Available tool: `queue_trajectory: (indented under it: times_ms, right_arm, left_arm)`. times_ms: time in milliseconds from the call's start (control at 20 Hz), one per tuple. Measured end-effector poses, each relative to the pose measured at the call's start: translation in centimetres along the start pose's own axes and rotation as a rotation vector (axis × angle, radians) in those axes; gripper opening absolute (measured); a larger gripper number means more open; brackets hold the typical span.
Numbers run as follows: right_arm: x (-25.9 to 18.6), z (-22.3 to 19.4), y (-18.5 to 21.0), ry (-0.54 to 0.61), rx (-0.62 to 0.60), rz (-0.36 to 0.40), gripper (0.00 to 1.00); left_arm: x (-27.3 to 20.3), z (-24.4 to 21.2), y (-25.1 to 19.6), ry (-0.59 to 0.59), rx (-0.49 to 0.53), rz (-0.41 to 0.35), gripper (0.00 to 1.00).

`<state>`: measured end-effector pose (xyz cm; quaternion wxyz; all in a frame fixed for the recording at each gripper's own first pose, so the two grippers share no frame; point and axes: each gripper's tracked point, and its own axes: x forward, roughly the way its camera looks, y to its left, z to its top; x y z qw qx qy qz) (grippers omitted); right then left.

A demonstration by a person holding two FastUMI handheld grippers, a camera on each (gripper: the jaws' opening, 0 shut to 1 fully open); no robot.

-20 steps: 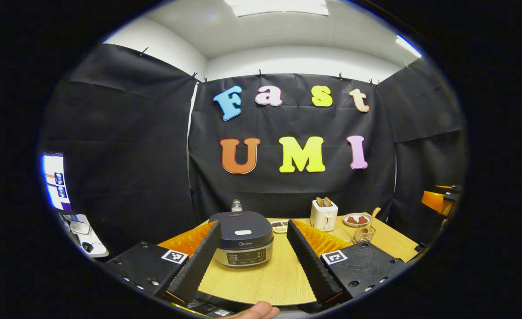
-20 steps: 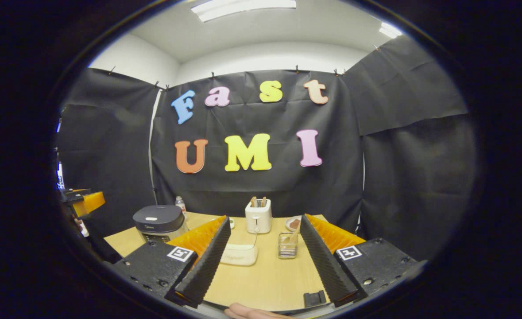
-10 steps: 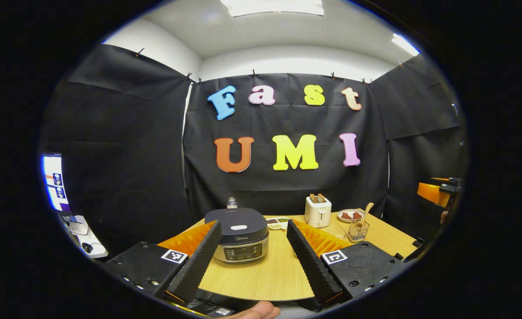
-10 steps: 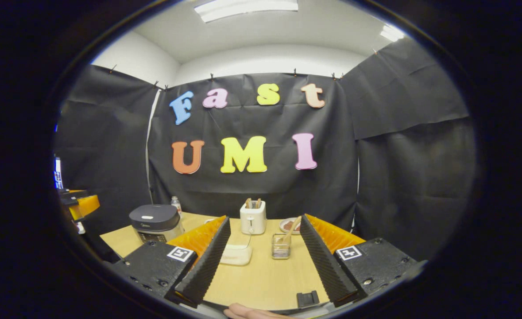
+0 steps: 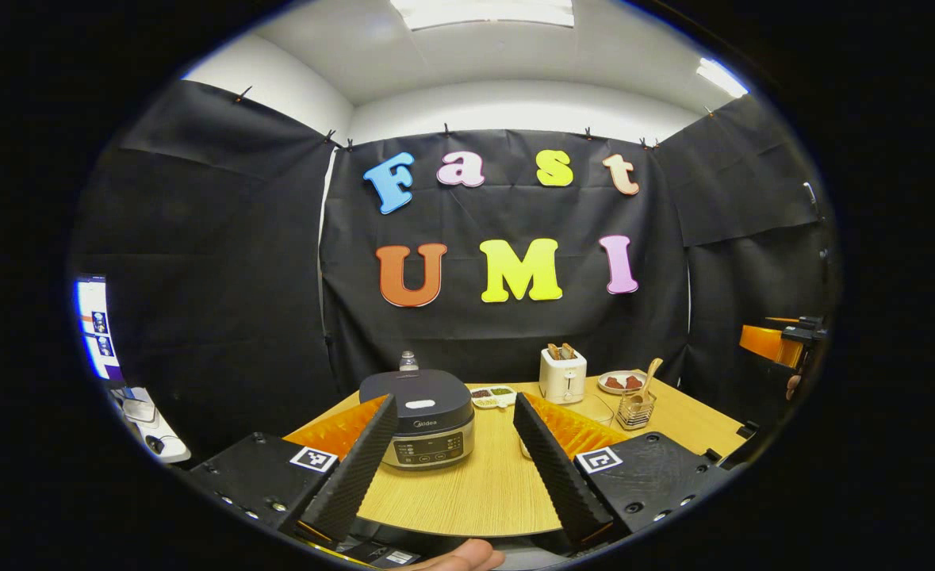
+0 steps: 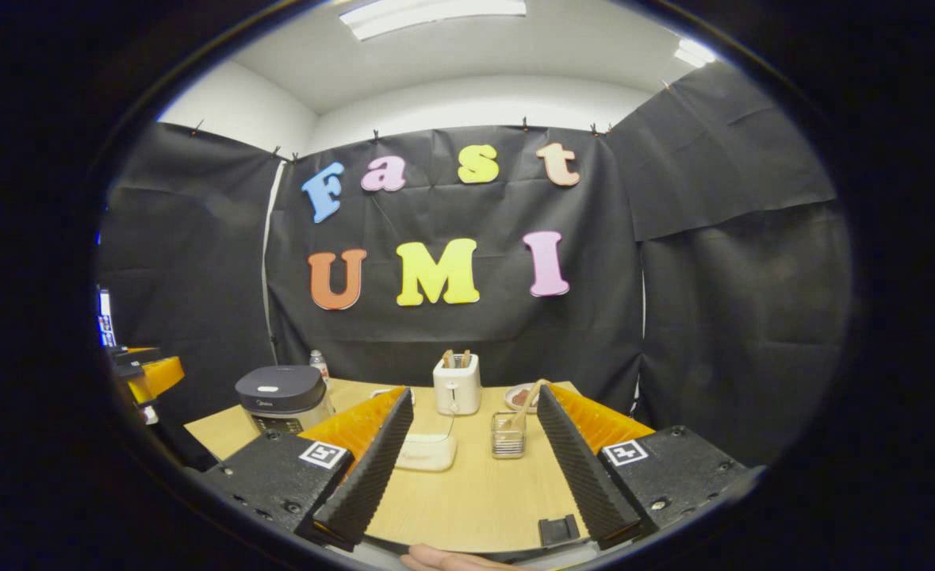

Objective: Close the left gripper, press the button to open the rice cooker; take a wooden spoon from the chopstick holder with the right hand, scoop a spoonful of rice and pour it into the rice cooker, then put the wooden spoon back into the chopstick holder.

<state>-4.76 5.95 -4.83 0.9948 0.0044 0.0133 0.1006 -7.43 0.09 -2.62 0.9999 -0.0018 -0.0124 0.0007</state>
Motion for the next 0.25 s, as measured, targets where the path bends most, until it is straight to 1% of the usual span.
queue_trajectory:
  times_ms: [100,150,250]
  right_arm:
    - [0.07,-0.09,0.10,0.007,-0.002,-0.005,0.96]
    - [0.03,-0.04,0.38,0.006,-0.003,0.000,0.96]
    - [0.04,-0.17,0.93,0.000,0.002,0.014,0.96]
  left_arm:
    - [-0.24,0.07,-0.28,-0.003,0.002,-0.008,0.94]
    - [-0.31,0.00,-0.49,-0.003,0.001,-0.013,0.84]
    - [-0.32,0.10,-0.49,-0.002,-0.003,-0.010,0.84]
